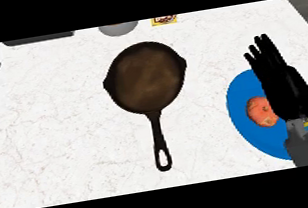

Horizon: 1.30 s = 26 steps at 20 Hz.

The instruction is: Pick the lemon from the plate and place it in the pan

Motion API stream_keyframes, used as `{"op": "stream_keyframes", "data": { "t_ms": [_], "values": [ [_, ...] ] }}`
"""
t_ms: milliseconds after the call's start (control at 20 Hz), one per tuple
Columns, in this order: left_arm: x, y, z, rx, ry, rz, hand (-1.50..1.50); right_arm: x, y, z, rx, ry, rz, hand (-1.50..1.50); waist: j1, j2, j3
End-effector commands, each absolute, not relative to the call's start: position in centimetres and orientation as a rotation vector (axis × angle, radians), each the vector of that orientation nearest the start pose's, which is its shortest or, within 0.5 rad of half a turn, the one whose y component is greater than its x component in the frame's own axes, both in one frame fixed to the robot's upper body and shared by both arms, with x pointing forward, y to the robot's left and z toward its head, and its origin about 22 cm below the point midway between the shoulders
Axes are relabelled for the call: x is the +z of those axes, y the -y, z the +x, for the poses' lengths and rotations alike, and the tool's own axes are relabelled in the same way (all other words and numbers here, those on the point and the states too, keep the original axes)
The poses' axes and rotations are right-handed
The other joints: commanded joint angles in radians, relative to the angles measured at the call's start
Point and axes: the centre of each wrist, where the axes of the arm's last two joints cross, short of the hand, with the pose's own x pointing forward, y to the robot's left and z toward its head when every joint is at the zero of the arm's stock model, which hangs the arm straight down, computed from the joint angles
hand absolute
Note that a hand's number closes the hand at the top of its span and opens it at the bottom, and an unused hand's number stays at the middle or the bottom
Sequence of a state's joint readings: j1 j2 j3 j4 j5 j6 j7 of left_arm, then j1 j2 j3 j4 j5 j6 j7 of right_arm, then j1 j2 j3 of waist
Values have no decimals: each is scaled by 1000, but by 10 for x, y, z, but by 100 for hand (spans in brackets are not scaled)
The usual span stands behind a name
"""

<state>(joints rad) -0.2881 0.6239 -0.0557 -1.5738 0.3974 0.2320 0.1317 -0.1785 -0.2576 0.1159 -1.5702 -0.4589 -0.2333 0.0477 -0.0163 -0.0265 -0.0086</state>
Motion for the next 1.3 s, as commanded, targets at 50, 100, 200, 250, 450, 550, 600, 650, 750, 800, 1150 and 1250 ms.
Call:
{"op": "stream_keyframes", "data": {
  "t_ms": [50,100,200,250,450,550,600,650,750,800,1150,1250],
  "values": [
    [104,-332,295,-77,1565,364,0,83,279,286,-25,1712,102,-150,13,27,9],
    [91,-339,285,-88,1496,385,0,93,292,290,26,1749,91,-150,21,27,9],
    [57,-350,274,-99,1354,474,0,112,304,293,177,1806,61,-150,19,32,9],
    [50,-365,269,-95,1271,547,0,114,315,291,256,1824,57,-150,16,36,11],
    [34,-372,256,-39,1212,521,0,92,395,266,-53,1718,-741,150,-45,42,6],
    [20,-366,250,-57,1196,531,0,65,393,255,-334,1824,-590,150,-23,31,13],
    [32,-377,255,-73,1203,527,0,34,386,233,-280,1862,-609,150,-21,29,13],
    [7,-352,250,-72,1202,508,0,25,387,234,-231,1895,-601,-150,-2,30,11],
    [17,-350,262,-72,1202,517,0,35,404,203,-91,1927,-551,-150,-4,25,9],
    [20,-372,257,-71,1207,511,0,43,399,197,-36,1927,-557,-150,-1,24,8],
    [19,-365,257,-94,1191,493,0,126,413,203,287,1708,-779,-150,10,24,5],
    [6,-351,262,-78,1200,524,0,138,414,203,423,1589,-834,-150,4,27,3]
  ]
}}
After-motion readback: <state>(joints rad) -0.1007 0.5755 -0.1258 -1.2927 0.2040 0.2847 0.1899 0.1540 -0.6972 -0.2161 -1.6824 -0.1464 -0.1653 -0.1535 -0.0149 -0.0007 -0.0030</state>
